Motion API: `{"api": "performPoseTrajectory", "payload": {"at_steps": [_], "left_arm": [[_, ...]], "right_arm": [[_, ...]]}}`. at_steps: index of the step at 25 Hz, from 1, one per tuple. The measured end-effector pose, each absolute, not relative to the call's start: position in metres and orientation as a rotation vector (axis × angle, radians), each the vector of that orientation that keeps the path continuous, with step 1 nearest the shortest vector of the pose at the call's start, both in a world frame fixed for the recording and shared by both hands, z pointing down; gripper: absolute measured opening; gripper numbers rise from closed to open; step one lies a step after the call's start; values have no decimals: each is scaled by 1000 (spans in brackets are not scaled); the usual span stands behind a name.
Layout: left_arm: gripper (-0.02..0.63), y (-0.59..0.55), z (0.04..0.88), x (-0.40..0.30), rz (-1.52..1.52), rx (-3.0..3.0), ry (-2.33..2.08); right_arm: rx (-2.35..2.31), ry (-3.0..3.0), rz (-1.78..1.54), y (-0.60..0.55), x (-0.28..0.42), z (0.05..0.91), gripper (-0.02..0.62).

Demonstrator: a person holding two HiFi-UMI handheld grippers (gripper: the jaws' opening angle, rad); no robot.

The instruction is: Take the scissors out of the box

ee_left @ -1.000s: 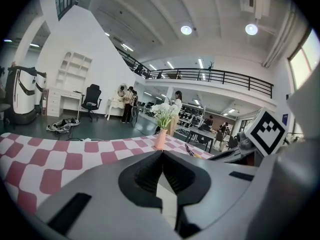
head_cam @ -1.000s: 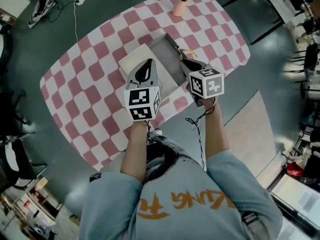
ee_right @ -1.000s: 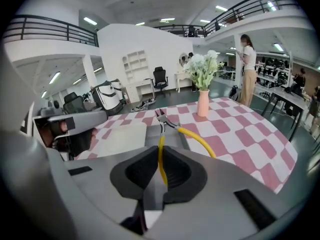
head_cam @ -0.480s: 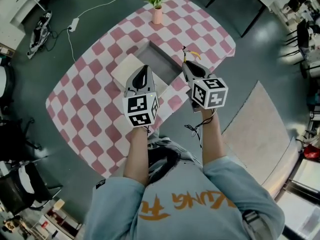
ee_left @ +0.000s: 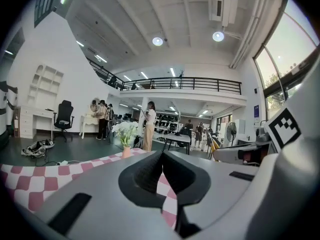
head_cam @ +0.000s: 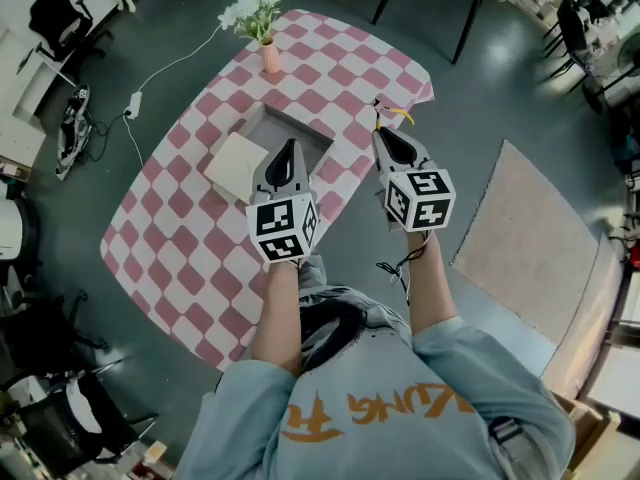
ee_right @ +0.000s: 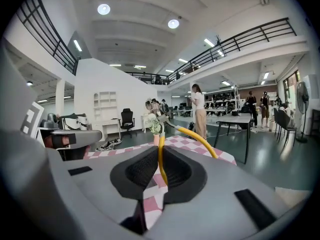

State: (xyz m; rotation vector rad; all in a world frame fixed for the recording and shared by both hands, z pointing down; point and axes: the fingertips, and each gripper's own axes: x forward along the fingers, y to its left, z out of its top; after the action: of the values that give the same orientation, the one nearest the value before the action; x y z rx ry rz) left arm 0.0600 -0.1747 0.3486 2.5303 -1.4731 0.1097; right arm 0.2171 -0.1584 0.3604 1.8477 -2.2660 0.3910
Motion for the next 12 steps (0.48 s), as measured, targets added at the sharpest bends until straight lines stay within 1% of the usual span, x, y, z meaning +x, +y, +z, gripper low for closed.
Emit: {"api": "performPoseTrajectory", "payload": {"at_steps": [12], "left_arm": [[20,-132,304,144,5,2753,-1298]], "right_arm": [[2130,-2155,246,-85,294,314,31]]}}
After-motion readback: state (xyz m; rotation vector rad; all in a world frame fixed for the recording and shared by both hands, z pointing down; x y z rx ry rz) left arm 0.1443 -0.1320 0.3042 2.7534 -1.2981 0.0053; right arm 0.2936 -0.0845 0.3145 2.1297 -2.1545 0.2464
